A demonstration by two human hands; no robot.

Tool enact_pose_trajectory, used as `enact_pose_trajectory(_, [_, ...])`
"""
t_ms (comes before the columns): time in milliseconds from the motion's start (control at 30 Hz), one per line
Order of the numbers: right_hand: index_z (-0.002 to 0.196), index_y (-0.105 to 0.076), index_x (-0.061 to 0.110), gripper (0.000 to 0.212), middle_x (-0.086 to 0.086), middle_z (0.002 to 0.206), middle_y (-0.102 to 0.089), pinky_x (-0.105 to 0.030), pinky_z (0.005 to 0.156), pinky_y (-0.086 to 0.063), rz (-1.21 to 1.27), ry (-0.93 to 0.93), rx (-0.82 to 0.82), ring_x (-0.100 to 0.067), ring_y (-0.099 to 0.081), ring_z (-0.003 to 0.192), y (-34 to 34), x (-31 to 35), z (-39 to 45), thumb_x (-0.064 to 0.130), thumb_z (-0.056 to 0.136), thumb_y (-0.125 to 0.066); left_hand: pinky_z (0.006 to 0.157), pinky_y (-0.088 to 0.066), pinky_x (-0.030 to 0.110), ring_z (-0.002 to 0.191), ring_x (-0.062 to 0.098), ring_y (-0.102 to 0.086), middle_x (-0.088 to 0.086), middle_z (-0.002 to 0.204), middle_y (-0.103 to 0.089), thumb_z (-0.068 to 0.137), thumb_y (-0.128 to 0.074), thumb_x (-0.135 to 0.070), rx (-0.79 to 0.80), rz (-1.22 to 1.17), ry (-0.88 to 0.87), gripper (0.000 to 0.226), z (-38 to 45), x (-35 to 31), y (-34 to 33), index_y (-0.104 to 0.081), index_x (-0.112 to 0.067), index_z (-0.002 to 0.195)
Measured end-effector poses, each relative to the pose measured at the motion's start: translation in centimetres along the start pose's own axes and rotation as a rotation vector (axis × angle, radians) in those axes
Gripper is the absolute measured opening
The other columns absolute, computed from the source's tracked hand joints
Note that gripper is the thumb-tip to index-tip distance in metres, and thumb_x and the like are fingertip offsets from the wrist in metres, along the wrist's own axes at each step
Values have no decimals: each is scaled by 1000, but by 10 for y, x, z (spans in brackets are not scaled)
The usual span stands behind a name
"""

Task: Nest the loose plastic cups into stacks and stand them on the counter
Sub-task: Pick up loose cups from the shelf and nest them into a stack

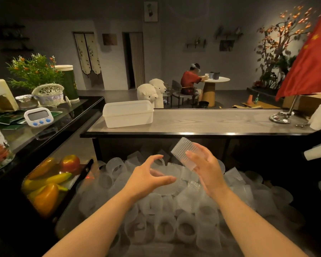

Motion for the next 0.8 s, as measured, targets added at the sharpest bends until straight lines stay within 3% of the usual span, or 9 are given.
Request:
enact_pose_trajectory(100, [129,-58,25,59,1,112,-71,-42,94,-55,-7,-11,124,-18,-67,107,-16,9,-9,40,74,-75,73,-56,21,91,2,-70,-11,100,-75,58,-80,-69,-12,-45,-17,84,-4,-9,-3,-44,-46,130])
enact_pose_trajectory(200, [129,-59,22,49,-1,110,-72,-44,90,-56,-77,-31,212,-19,-69,105,-30,10,-16,35,84,-72,69,-55,16,92,-3,-68,-11,108,-68,67,-77,-64,-32,-111,-54,67,-8,-15,-7,-50,-37,123])
enact_pose_trajectory(267, [125,-63,20,40,-5,110,-72,-50,91,-55,-72,-58,219,-23,-69,105,-34,8,-18,33,88,-69,72,-54,15,94,-5,-66,-11,111,-66,71,-76,-69,-22,-114,-73,69,-9,-16,-8,-50,-34,125])
enact_pose_trajectory(433, [125,-63,16,43,-12,112,-71,-56,93,-53,-13,-134,241,-29,-68,107,-38,1,-19,34,86,-70,72,-57,21,101,11,-68,-5,119,-63,64,-79,-64,62,-243,-44,74,-12,-13,-7,-47,-36,125])
enact_pose_trajectory(533, [119,-66,15,34,-9,108,-72,-52,91,-55,-42,-130,229,-27,-69,104,-38,1,-20,31,89,-68,72,-61,32,107,20,-67,-2,125,-58,60,-81,-63,144,-287,13,79,-14,-10,-11,-43,-40,126])
enact_pose_trajectory(633, [116,-68,19,24,-3,106,-74,-41,90,-57,-148,-116,297,-19,-70,102,-41,4,-20,26,95,-61,71,-63,39,104,21,-69,-1,125,-59,67,-82,-55,130,-314,45,74,-14,-9,-13,-42,-42,128])
enact_pose_trajectory(733, [113,-66,33,21,8,105,-73,-31,90,-57,-283,-141,363,-10,-68,101,-43,5,-17,38,98,-52,66,-62,38,99,20,-71,-11,130,-52,70,-84,-50,90,-346,33,88,-9,-10,-11,-34,-48,142])
enact_pose_trajectory(800, [114,-62,38,31,18,107,-69,-22,85,-53,-327,-203,387,-4,-64,103,-43,4,-17,53,98,-40,61,-60,32,96,22,-71,-13,135,-44,76,-83,-48,68,-320,40,93,-5,-11,-9,-26,-53,149])
Point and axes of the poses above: each hand's wrist, its own z-axis towards the middle knuckle, its own y-axis out of the back of the hand, x = y × z, the point moved 4 cm from there along z, towards the middle knuckle
